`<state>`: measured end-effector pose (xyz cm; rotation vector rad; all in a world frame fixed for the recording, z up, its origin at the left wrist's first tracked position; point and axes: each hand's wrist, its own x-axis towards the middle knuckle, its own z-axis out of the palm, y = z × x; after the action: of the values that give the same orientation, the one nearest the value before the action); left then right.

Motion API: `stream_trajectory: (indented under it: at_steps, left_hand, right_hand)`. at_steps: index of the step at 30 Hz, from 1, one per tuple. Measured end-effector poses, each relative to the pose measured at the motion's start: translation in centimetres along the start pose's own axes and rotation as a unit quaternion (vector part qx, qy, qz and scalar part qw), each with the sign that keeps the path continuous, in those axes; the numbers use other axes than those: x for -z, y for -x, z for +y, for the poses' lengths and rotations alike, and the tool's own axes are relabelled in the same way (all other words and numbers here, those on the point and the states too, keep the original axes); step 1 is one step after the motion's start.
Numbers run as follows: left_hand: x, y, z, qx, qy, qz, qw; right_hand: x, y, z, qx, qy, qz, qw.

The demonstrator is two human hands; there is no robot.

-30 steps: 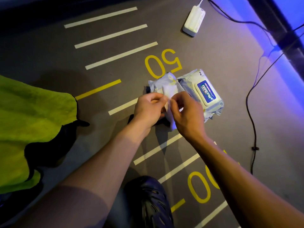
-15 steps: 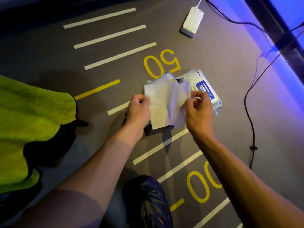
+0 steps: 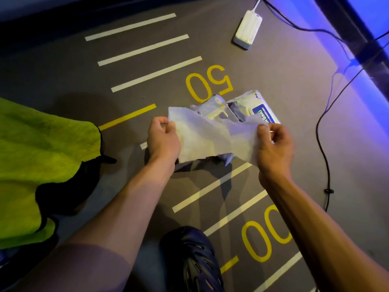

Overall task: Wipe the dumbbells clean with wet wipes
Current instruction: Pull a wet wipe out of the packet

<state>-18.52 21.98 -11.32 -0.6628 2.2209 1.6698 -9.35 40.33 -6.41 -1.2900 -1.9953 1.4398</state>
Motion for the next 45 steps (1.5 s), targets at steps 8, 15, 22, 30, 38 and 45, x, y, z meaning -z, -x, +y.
stream_trajectory:
  at_steps: [8, 15, 22, 30, 38, 45]
  left_hand:
    - [0.2, -0.6, 0.8, 0.011, 0.044, 0.029, 0.999]
    - [-3.5, 2.7, 3.8, -0.004, 0.092, -0.101, 0.991]
    - [-4.6, 2.6, 3.3, 0.093, 0.088, -0.111, 0.986]
    - [-5.8, 2.5, 3.4, 0.095, 0.031, -0.262, 0.960]
    - [-2.3, 2.8, 2.6, -0.003, -0.091, -0.259, 0.961]
    - [6.0, 5.5, 3.3, 0.088, 0.063, -0.328, 0.939]
  right_hand:
    - [1.8, 0.4, 1.2, -0.003, -0.027, 0.027, 0.999]
    - [1.5, 1.2, 0.3, 0.026, -0.048, 0.006, 0.999]
    - [1.6, 1.2, 0.3, 0.027, -0.054, -0.010, 0.998]
    - [1.7, 1.3, -1.2, 0.058, -0.047, -0.026, 0.997]
    - [0.9, 3.3, -1.7, 0.052, -0.053, -0.082, 0.994]
    - [-1.0, 8.3, -4.6, -0.043, -0.138, -0.254, 0.956]
